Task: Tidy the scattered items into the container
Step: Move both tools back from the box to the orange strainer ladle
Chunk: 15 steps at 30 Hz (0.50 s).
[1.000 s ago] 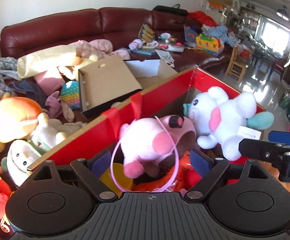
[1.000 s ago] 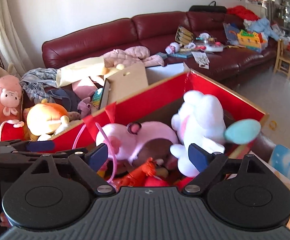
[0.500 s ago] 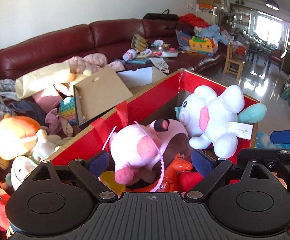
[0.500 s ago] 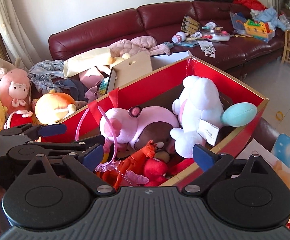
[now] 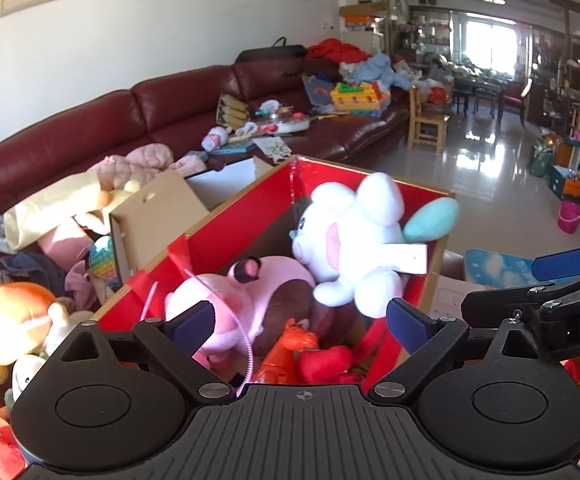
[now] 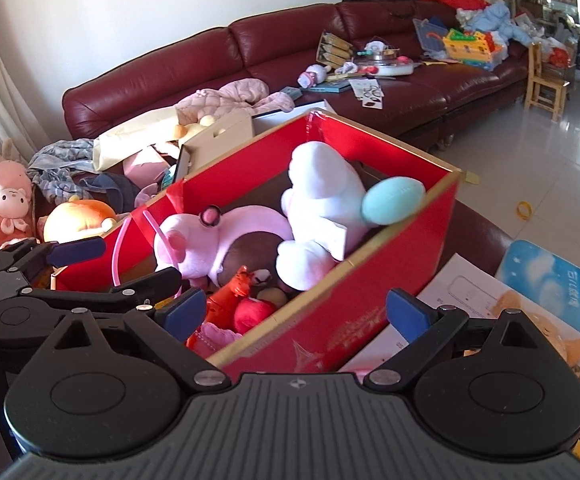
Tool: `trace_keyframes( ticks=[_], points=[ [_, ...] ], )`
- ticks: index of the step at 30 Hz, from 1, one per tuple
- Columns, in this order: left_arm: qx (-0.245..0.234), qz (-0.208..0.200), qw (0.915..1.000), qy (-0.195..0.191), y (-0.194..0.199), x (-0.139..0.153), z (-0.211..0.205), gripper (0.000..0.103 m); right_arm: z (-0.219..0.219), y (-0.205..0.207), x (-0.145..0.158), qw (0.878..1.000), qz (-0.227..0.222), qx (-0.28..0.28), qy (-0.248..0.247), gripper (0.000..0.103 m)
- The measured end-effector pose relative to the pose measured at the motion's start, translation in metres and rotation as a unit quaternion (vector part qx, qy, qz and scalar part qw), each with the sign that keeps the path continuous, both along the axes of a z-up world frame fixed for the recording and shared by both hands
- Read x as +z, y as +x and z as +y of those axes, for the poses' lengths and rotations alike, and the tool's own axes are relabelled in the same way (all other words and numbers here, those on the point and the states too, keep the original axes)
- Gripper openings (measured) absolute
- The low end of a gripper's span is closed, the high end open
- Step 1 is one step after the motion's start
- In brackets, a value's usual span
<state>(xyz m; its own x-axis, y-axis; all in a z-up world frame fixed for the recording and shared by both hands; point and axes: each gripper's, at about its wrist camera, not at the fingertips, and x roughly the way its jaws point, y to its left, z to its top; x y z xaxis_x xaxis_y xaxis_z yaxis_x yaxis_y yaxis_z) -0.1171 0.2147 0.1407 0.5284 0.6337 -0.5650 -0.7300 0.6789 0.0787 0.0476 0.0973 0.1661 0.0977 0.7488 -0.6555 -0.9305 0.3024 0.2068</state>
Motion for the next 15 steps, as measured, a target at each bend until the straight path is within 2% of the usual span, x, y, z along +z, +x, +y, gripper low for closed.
trace_keyframes(
  ticks=[10,15],
  points=[
    [-0.055,0.028,0.9979,0.018,0.028,-0.010,-0.046,0.100,-0.057,0.025,-0.006,0.999,0.003,-0.048,0.000,0.098],
    [-0.092,0.050,0.9945,0.009,0.047,-0.027,-0.074,0.100,-0.092,0.040,-0.021,0.996,0.023,-0.085,-0.006,0.098]
  ],
)
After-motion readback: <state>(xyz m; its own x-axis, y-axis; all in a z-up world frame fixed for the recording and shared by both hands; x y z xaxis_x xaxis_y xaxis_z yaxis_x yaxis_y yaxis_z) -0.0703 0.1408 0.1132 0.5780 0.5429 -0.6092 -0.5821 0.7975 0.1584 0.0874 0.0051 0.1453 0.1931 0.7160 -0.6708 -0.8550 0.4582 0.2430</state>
